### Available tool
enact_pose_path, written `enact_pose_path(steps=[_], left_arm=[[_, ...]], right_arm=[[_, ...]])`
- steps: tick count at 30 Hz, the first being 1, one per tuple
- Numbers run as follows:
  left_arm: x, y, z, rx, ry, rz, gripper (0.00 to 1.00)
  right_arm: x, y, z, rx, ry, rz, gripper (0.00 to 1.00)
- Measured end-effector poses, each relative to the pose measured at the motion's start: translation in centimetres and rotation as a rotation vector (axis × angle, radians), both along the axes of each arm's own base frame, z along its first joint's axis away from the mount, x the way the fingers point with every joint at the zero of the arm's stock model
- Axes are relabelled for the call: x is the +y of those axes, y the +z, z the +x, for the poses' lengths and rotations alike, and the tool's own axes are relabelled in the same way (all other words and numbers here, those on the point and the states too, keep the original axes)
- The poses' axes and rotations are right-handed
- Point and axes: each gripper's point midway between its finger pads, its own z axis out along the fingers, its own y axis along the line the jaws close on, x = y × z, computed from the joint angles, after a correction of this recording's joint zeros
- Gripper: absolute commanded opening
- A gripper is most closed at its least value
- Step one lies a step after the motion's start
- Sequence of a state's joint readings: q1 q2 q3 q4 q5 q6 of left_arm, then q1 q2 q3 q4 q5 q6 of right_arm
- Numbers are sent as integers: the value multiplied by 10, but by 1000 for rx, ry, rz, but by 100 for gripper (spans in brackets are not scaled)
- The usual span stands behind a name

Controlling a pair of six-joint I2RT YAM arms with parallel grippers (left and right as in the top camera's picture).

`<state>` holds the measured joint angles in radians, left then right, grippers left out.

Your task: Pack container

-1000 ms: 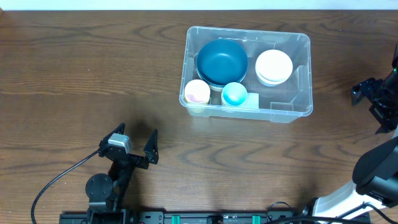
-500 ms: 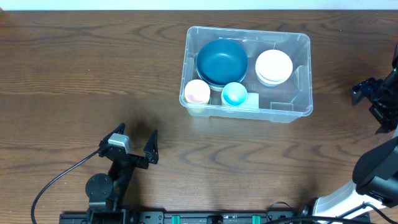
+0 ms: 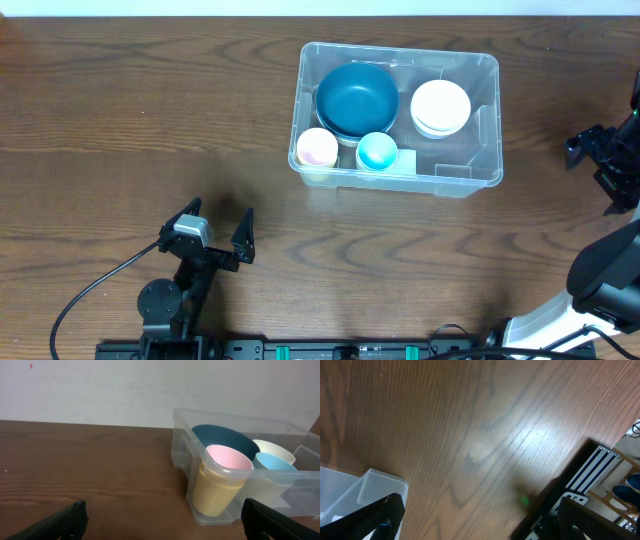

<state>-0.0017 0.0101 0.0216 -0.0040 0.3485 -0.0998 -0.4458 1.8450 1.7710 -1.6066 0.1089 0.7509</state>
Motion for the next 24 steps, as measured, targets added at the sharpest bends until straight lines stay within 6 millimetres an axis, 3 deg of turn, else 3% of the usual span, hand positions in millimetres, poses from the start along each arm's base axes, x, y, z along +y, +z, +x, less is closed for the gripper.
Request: enact_pose_path(steps=[24], left_arm=[[0, 0, 0, 0, 0, 0, 98]], right_arm=[[0, 4, -1, -12, 0, -5, 99]])
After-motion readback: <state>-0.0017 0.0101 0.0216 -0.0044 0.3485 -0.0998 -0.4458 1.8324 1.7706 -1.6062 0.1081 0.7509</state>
